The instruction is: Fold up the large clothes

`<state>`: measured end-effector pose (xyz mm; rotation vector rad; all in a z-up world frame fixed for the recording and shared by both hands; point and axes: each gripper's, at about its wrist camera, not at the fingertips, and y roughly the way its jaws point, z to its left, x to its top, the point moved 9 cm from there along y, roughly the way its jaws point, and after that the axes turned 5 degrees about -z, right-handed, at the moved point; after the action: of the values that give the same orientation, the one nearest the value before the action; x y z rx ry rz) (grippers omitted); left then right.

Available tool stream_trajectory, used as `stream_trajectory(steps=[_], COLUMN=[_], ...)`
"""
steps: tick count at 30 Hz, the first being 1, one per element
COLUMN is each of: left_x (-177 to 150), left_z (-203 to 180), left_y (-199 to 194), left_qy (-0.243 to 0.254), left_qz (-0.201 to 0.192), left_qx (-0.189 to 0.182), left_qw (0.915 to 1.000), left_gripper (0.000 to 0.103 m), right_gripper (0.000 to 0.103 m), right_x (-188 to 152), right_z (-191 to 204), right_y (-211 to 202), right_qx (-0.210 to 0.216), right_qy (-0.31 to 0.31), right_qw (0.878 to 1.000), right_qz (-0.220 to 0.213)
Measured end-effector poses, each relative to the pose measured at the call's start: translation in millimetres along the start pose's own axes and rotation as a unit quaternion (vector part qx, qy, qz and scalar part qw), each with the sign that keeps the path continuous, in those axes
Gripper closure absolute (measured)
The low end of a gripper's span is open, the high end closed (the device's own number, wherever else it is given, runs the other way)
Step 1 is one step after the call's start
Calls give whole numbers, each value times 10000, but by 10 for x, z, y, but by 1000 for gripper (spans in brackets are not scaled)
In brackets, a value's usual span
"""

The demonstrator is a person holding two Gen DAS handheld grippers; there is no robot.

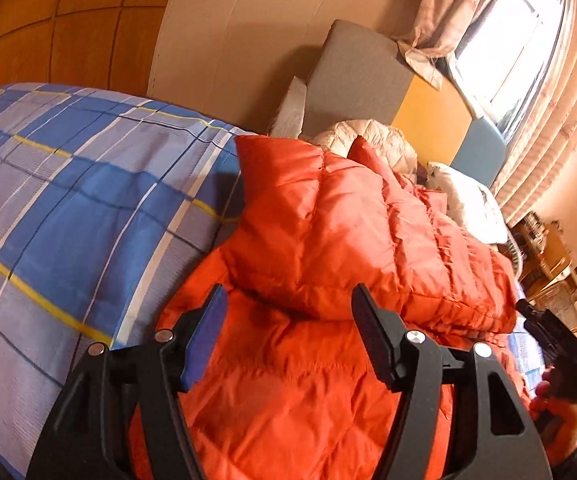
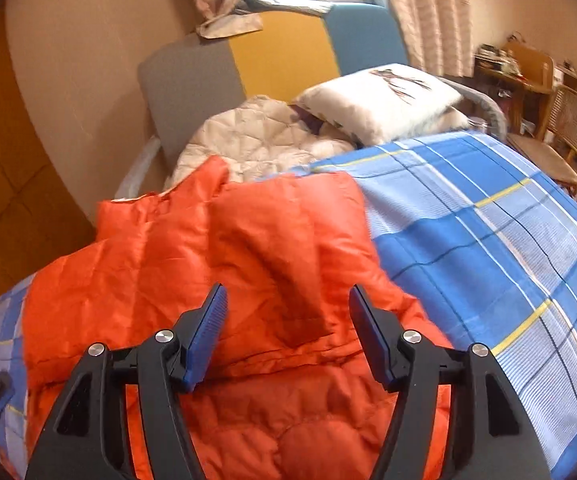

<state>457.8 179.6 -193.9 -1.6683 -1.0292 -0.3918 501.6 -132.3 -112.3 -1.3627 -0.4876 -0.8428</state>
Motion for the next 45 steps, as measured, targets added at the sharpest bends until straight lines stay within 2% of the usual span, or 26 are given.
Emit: stream_trajectory(steps=[9, 16, 22, 25, 31, 35, 36, 37, 38, 39, 42, 45], left_x=[277, 477, 474, 402, 350, 328, 334, 354, 370, 384, 353, 205], left_z=[-391, -636, -595, -543, -470, -505, -503, -483, -461, -435, -278, -18], left_y=[226, 631, 1049, 1192, 1396, 1329, 1275, 1165, 1052, 910, 530, 187], left_qy=[589, 825, 1046, 1118, 949, 1180, 1210, 1209, 1190, 1214, 1172, 982], left_qz=[-127, -53, 162, 210, 273, 372, 376, 342, 272, 171, 90, 181], left_qx=[52, -4, 182, 182, 73, 303, 333, 381, 379, 381, 370, 239], left_qw=[9982, 9966, 9942, 9933, 9951, 9919, 9914, 9913, 9918, 9917, 9924, 9947], left_gripper=[39, 40, 38, 37, 38, 37, 32, 22, 19, 16, 16, 16], right_gripper=[40, 40, 40, 40, 40, 38, 34, 29, 18, 16, 16, 16], right_x=[155, 329, 301, 199, 28, 38, 62, 78, 89, 115, 112, -44], right_z=[448, 524, 472, 442, 440, 463, 467, 461, 453, 414, 287, 71], right_y=[285, 700, 1036, 1188, 1397, 1385, 1346, 1276, 1221, 1085, 744, 439], right_qx=[121, -119, -352, -331, -355, -447, -446, -365, -290, -217, -148, -104], right_qy=[-736, -928, -1091, -1125, -1300, -1379, -1356, -1270, -1184, -1031, -925, -889], right_qw=[9971, 9953, 9927, 9922, 9898, 9881, 9883, 9894, 9906, 9923, 9934, 9917], right_qz=[130, 240, 381, 430, 458, 518, 534, 598, 626, 657, 668, 923])
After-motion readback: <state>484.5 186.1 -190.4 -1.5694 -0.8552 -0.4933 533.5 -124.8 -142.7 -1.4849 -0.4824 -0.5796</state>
